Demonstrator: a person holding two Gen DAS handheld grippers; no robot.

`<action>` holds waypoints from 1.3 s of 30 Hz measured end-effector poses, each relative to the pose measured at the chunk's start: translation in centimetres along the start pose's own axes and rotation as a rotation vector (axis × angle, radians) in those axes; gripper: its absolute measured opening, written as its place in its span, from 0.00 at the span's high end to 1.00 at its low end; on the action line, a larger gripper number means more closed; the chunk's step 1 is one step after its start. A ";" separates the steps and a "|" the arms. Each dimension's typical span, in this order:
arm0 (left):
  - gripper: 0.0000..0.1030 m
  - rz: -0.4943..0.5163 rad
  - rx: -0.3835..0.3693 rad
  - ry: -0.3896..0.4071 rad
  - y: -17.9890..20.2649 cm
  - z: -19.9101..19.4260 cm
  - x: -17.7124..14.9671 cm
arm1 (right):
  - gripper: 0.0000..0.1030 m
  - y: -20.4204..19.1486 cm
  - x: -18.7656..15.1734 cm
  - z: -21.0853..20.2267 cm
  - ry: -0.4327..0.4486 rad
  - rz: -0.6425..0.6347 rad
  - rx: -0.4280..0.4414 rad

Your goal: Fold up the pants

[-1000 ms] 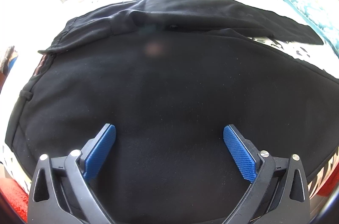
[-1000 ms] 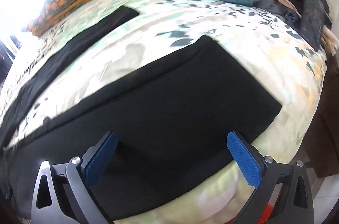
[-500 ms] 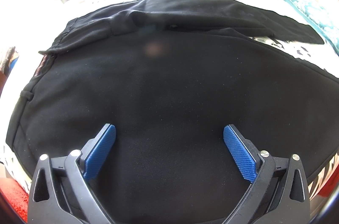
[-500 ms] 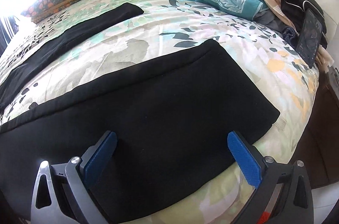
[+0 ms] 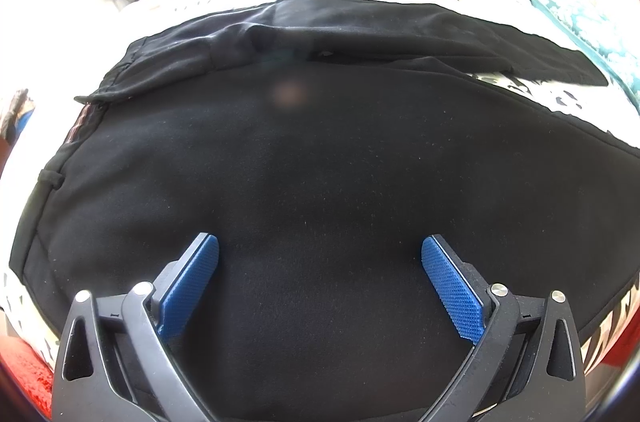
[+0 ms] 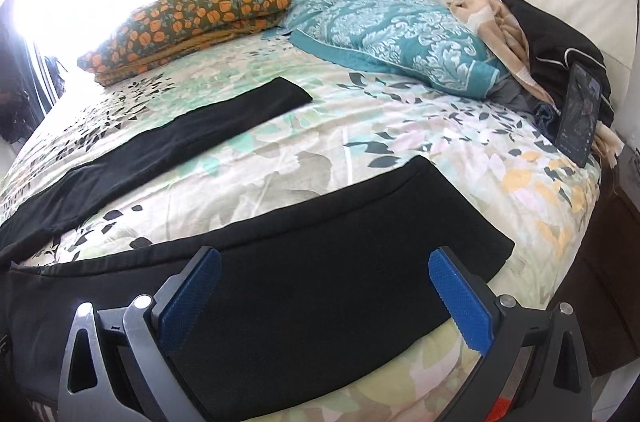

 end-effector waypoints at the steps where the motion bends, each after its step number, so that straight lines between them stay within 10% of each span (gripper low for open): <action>1: 0.01 0.000 0.000 0.000 0.0 0.0 0.0 | 0.00 -0.5 0.0 0.0 -0.003 -0.013 0.009; 28: 0.02 -0.170 0.043 0.072 -3.4 -2.5 2.0 | 0.00 -8.6 -1.9 1.5 -0.087 -0.158 0.184; 39: 0.02 -0.177 0.060 0.104 -3.0 -1.0 9.4 | 0.00 -10.6 -1.8 2.3 -0.111 -0.160 0.255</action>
Point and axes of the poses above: each gripper's, at about its wrist camera, not at the fingertips, and z roughly the way its jaws point, y to its right, x to its top, the point moved 1 cm from there along z, roughly the way its jaws point, and after that the axes turned 3 degrees about z, right-handed, at the moved point
